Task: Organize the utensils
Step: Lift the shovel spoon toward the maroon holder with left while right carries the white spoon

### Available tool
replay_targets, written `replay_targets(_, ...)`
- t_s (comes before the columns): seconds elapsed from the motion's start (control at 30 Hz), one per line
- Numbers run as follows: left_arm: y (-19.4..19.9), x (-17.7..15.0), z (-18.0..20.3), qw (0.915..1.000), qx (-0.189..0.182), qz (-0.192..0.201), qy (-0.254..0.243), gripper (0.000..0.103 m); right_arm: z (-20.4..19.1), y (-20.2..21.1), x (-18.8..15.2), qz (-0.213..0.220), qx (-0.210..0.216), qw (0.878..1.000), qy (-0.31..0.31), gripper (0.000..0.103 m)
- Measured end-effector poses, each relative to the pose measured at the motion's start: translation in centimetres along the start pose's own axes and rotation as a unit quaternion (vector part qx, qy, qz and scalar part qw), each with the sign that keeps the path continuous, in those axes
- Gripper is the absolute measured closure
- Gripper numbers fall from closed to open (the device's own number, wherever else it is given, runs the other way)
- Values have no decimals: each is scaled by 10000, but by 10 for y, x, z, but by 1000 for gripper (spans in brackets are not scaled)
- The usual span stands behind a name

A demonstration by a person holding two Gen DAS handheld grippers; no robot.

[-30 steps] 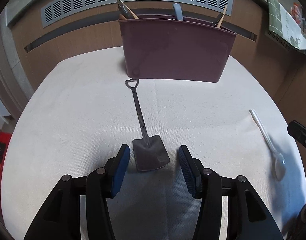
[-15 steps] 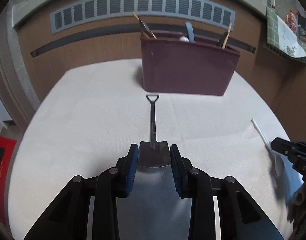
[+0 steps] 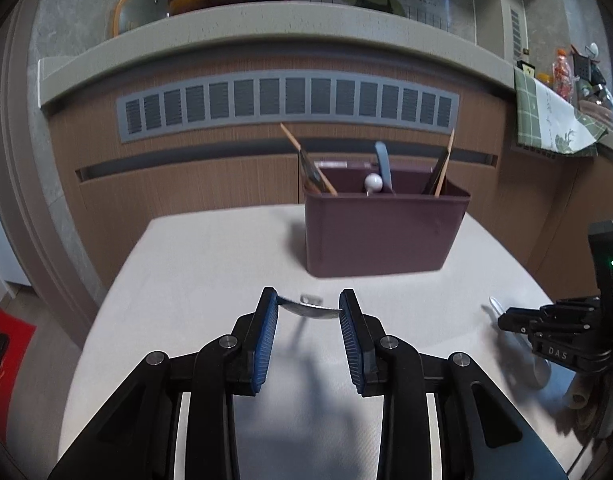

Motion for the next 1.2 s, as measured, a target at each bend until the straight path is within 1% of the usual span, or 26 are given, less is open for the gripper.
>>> replay_targets(0.07, 4, 11, -4, 9999, -52, 124, 21, 72, -2, 11, 4, 198, 28, 9998, -7, 93)
replay_targets(0.1, 7, 17, -6, 9998, -97, 169, 46, 72, -4, 20, 8, 374, 25, 9993, -3, 93)
replay_targets(0.17, 11, 27, -9, 9995, -162, 256, 77, 76, -7, 34, 16, 615, 25, 9981, 1, 93)
replay_targets(0.2, 14, 32, -11, 9993, -184, 301, 78, 81, -9, 41, 19, 733, 24, 9973, 9, 93)
replay_targets(0.23, 16, 36, -11, 9993, -184, 322, 75, 97, -11, 48, 22, 852, 15, 9964, 21, 93)
replay_targets(0.37, 21, 45, -11, 9991, -161, 381, 24, 97, -17, 64, 31, 1143, 42, 9934, 56, 93)
replay_targets(0.47, 20, 44, -14, 9993, -184, 323, 100, 97, -22, 67, 35, 1215, 64, 9925, 88, 94)
replay_targets(0.57, 18, 38, -26, 9994, -106, 193, 270, 97, -23, 69, 35, 1208, 72, 9926, 77, 94)
replay_targets(0.67, 14, 28, -49, 9979, 41, -11, 651, 96, -18, 65, 31, 1149, 48, 9934, 42, 94)
replay_targets(0.73, 10, 14, -71, 9935, 173, -302, 1082, 95, -15, 62, 27, 1096, 49, 9940, -5, 94)
replay_targets(0.77, 7, 3, -82, 9893, 195, -479, 1363, 95, -14, 61, 25, 1072, 61, 9942, -26, 94)
replay_targets(0.8, 5, -5, -89, 9859, 196, -615, 1544, 95, -12, 59, 24, 1053, 75, 9944, -53, 94)
replay_targets(0.83, 2, -20, -98, 9787, 206, -867, 1850, 93, -11, 56, 22, 1036, 98, 9945, -82, 94)
replay_targets(0.87, -1, -31, -105, 9722, 218, -1054, 2079, 87, -11, 54, 21, 1019, 132, 9947, -107, 94)
replay_targets(0.9, -5, -43, -111, 9646, 222, -1234, 2318, 83, -10, 52, 21, 1009, 158, 9947, -119, 93)
replay_targets(0.93, -9, -56, -117, 9560, 210, -1400, 2569, 77, -10, 50, 21, 1000, 185, 9947, -130, 93)
replay_targets(0.97, -15, -66, -120, 9486, 197, -1527, 2767, 74, -10, 48, 20, 990, 210, 9948, -141, 93)
replay_targets(1.03, -27, -77, -124, 9378, 181, -1704, 3019, 72, -10, 45, 20, 955, 269, 9949, -158, 93)
replay_targets(1.07, -29, -75, -123, 9393, 209, -1562, 3046, 70, -10, 43, 19, 933, 288, 9951, -158, 93)
replay_targets(1.1, -33, -72, -121, 9406, 244, -1551, 3012, 69, -10, 42, 18, 909, 293, 9953, -154, 93)
replay_targets(1.13, -40, -69, -118, 9416, 210, -1556, 2978, 65, -10, 40, 17, 884, 279, 9956, -149, 93)
replay_targets(1.17, -49, -65, -114, 9440, 145, -1543, 2913, 62, -10, 39, 15, 863, 253, 9958, -146, 93)
replay_targets(1.2, -58, -61, -108, 9482, 144, -1546, 2772, 60, -10, 39, 14, 846, 232, 9960, -149, 94)
Point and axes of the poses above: each gripper's, at about its wrist camera, not at the fingertips, and y roughly against the way its jaws point, z to its right, x to its top, the point moved 3 cm from there along -y, roughly the way its jaws point, and after that the axes turned 5 degrees about z, right-handed, at the moved point
